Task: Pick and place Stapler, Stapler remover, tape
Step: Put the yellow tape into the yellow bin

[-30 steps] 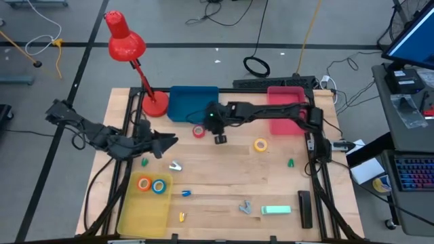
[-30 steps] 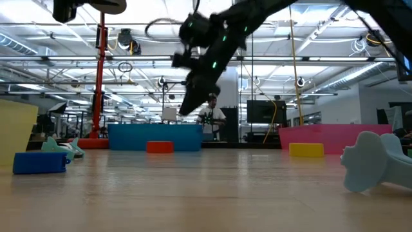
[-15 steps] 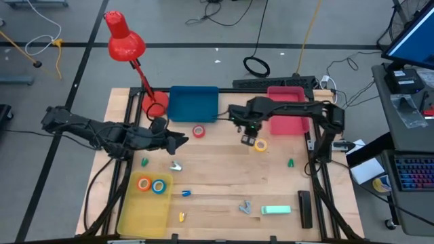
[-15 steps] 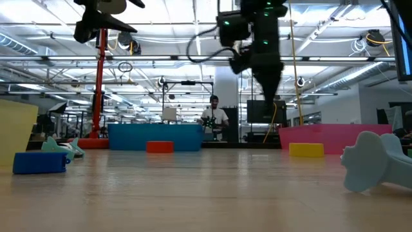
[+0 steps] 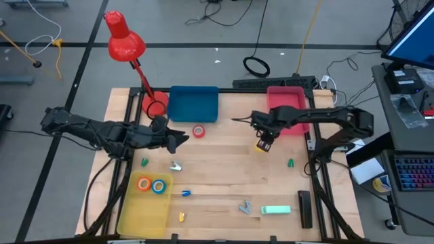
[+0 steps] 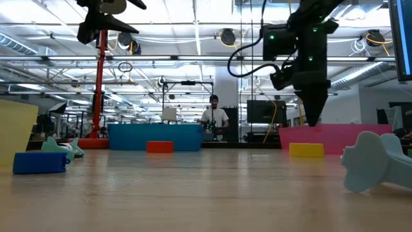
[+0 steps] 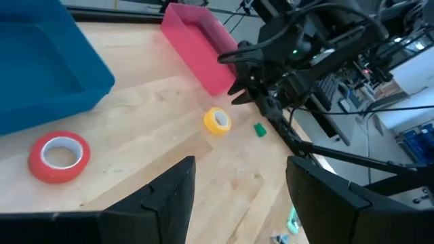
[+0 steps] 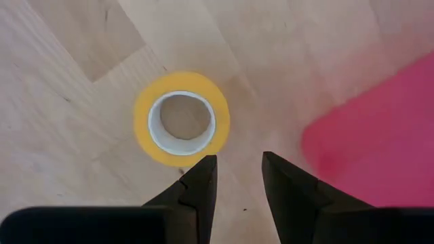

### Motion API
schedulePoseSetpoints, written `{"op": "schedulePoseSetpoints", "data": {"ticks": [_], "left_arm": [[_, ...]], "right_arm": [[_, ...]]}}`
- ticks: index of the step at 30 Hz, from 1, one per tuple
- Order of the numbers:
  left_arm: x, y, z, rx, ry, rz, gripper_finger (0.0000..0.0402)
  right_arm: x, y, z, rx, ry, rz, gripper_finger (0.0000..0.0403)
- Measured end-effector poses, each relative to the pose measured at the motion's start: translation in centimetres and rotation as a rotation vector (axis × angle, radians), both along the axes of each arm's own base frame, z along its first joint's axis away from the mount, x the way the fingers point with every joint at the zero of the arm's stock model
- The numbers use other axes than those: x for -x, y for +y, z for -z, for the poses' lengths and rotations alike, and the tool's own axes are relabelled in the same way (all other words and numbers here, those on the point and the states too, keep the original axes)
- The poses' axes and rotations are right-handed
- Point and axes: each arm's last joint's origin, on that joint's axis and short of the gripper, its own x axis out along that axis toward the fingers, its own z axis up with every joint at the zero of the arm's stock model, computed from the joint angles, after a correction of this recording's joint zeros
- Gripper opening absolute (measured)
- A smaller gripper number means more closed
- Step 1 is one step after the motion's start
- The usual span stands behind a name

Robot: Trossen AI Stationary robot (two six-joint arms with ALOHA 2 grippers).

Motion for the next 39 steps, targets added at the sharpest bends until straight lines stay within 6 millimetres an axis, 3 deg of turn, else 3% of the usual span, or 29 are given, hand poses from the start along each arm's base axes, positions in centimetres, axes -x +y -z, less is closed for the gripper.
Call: {"op": "schedulePoseSetpoints", "data": {"ticks": [5,16,25,30,39], "left_arm": [[-0.2,0.0,-0.4,-0.021,-0.039,0.010,0.0230],[-0.2,-0.1,-0.5,-0.023,-0.049,0.020,0.0230],[-0.2,-0.1,-0.5,-0.024,-0.048,0.021,0.0230],[-0.2,-0.1,-0.5,-0.025,-0.046,0.020,0.0230],[-0.2,-0.1,-0.5,-0.031,-0.043,0.020,0.0230]], "right_arm": [[0.0,0.2,0.5,-0.033,-0.041,-0.036,0.0118],[-0.2,0.2,1.8,-0.022,-0.105,-0.077,0.0196],[0.2,0.5,4.0,-0.070,-0.176,-0.089,0.0205],[0.4,0.5,4.8,-0.063,-0.192,-0.079,0.0174],[-0.3,0.3,4.7,-0.041,-0.281,-0.076,0.0024]]}}
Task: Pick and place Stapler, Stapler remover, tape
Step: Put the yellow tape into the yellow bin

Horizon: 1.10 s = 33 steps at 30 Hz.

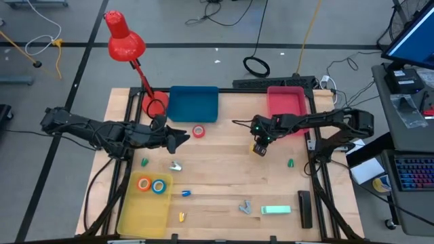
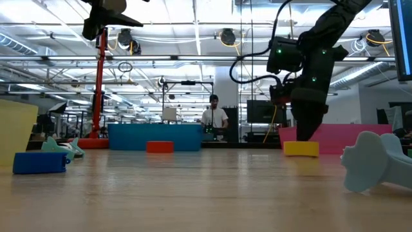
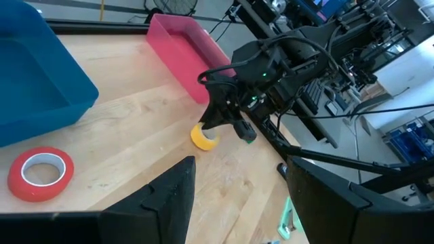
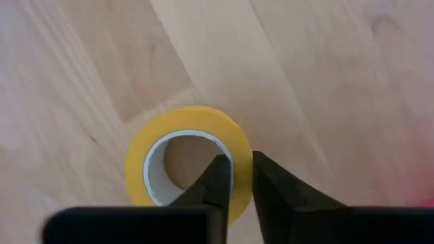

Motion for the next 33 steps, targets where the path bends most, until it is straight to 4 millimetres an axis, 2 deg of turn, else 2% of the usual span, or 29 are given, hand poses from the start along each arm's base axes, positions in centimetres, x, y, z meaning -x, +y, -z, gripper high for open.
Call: {"op": "schedulePoseSetpoints", "data": {"ticks": [4,8,15,21,26,33], "left_arm": [[0.0,0.0,0.0,0.000,0.000,0.000,0.0230],[0.0,0.0,0.0,0.003,0.000,0.008,0.0230],[-0.1,-0.1,-0.2,0.024,-0.028,0.019,0.0230],[-1.7,-0.5,-0.6,0.015,-0.114,0.082,0.0230],[-3.8,-0.7,-0.1,-0.001,-0.162,0.119,0.0230],[-6.1,-0.2,0.0,-0.035,-0.280,0.116,0.0230]], "right_arm": [[-0.4,0.0,-1.1,-0.009,-0.054,-0.008,0.0024],[-1.0,-0.1,-3.8,-0.011,-0.163,-0.017,0.0024],[-2.4,-0.3,-11.0,0.015,-0.577,-0.036,0.0024],[-3.3,-0.4,-15.0,0.012,-0.905,-0.037,0.0024],[-4.3,-0.2,-16.4,-0.036,-1.095,-0.062,0.0024],[-5.1,0.7,-16.1,-0.077,-1.113,-0.076,0.0024]]}}
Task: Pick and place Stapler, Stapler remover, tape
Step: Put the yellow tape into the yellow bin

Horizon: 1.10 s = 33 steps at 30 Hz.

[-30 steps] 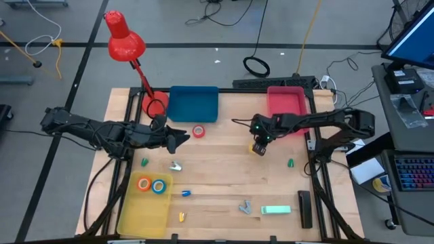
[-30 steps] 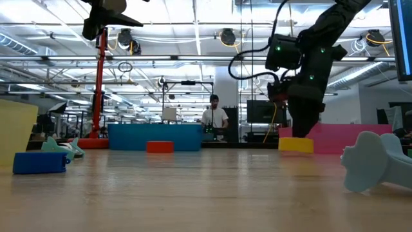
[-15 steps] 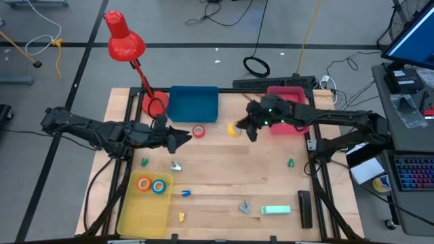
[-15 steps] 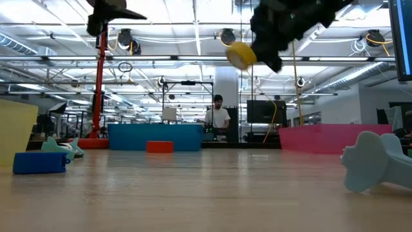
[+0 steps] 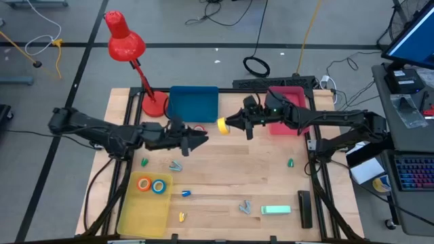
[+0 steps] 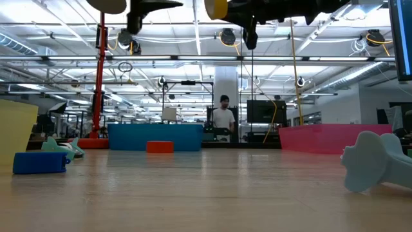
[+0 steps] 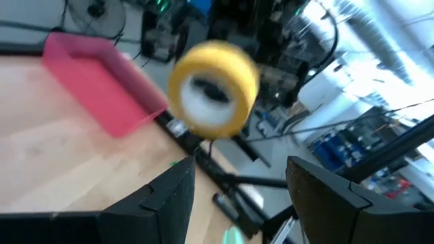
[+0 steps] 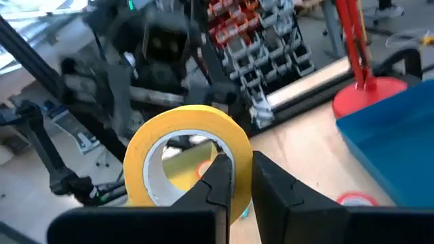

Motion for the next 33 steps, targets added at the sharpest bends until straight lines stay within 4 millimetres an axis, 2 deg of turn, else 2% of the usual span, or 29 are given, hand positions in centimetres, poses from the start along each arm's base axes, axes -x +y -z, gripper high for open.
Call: {"op": "schedulePoseSetpoints", "data": {"ticks": [10,23,27,30,33], "left_arm": [[-2.0,0.8,0.8,-0.002,-0.067,0.016,0.0230],[-3.9,1.6,0.3,-0.035,-0.083,0.036,0.0230],[-3.9,2.0,0.4,-0.033,-0.069,0.051,0.0226],[-3.9,2.1,0.6,-0.021,-0.057,0.084,0.0194],[-3.9,2.1,0.6,-0.012,-0.056,0.152,0.0124]], "right_arm": [[-0.1,0.6,-0.1,0.005,-0.008,0.008,0.0024],[-2.1,1.1,1.5,-0.049,-0.011,-0.019,0.0024],[-2.4,1.1,1.9,-0.065,-0.005,-0.018,0.0024],[-2.5,1.1,2.0,-0.066,-0.002,-0.021,0.0024],[-2.5,1.1,2.0,-0.063,-0.001,-0.026,0.0027]]}}
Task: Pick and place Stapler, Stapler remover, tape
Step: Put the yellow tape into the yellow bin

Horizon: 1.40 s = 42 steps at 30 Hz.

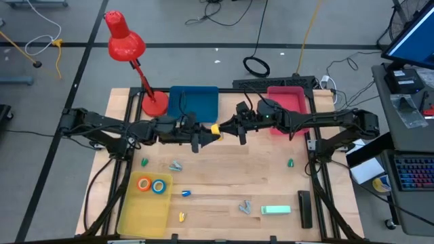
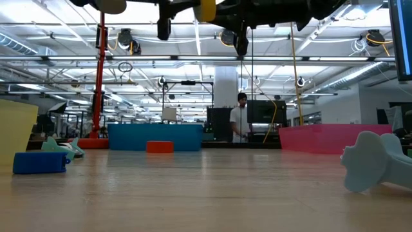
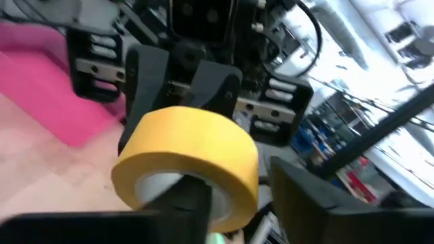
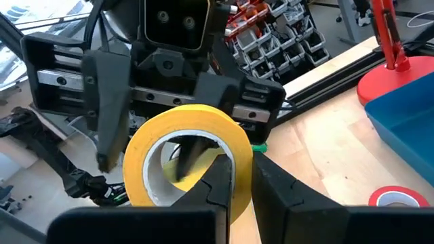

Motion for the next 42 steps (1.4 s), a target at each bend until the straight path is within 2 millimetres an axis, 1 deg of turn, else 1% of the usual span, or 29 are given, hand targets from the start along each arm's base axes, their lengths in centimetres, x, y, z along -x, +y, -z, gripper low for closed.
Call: {"op": "schedulePoseSetpoints", "data": {"ticks": [2,3,6,9,12,15,18,22,26,29,34,37,39,42], "left_arm": [[0.0,0.0,0.1,0.001,0.012,0.051,0.0062],[0.1,-0.1,0.2,0.001,0.024,0.073,0.0038],[0.8,-0.5,0.1,0.066,0.093,0.179,0.0035],[2.2,-1.2,0.6,0.193,0.252,0.267,0.0035],[3.9,-2.3,1.1,0.328,0.425,0.288,0.0035],[5.7,-3.9,1.7,0.484,0.616,0.292,0.0035],[7.2,-5.6,2.4,0.623,0.784,0.260,0.0035],[8.9,-7.9,3.6,0.774,0.994,0.193,0.0035],[9.9,-10.2,4.8,0.879,1.161,0.132,0.0035],[10.5,-11.8,5.5,0.936,1.251,0.097,0.0035],[11.8,-13.8,7.2,0.965,1.476,0.007,0.0035],[12.8,-14.5,8.0,0.952,1.605,-0.053,0.0035],[13.1,-14.9,8.4,0.943,1.635,-0.068,0.0035],[13.5,-14.8,9.4,0.924,1.639,-0.087,0.0035]], "right_arm": [[0.0,0.0,0.0,0.016,-0.001,-0.007,0.0051],[0.0,0.0,0.1,0.015,0.005,-0.009,0.0069],[0.1,-0.2,0.4,0.007,0.043,0.002,0.0120],[0.2,-0.4,0.9,0.000,0.090,-0.024,0.0161],[0.4,-0.4,1.4,0.003,0.135,-0.073,0.0189],[0.5,-0.5,1.6,0.023,0.156,-0.081,0.0206],[0.5,-0.6,1.7,0.044,0.155,-0.082,0.0215],[0.5,-0.8,1.7,0.057,0.154,-0.081,0.0215],[0.6,-1.2,1.7,0.071,0.152,-0.070,0.0211],[0.6,-1.4,1.7,0.071,0.151,-0.064,0.0211],[0.7,-1.5,1.7,0.070,0.152,-0.059,0.0214],[0.7,-1.5,1.7,0.070,0.152,-0.059,0.0213],[0.7,-1.5,1.7,0.071,0.152,-0.060,0.0212],[0.7,-1.5,1.7,0.070,0.152,-0.060,0.0212]]}}
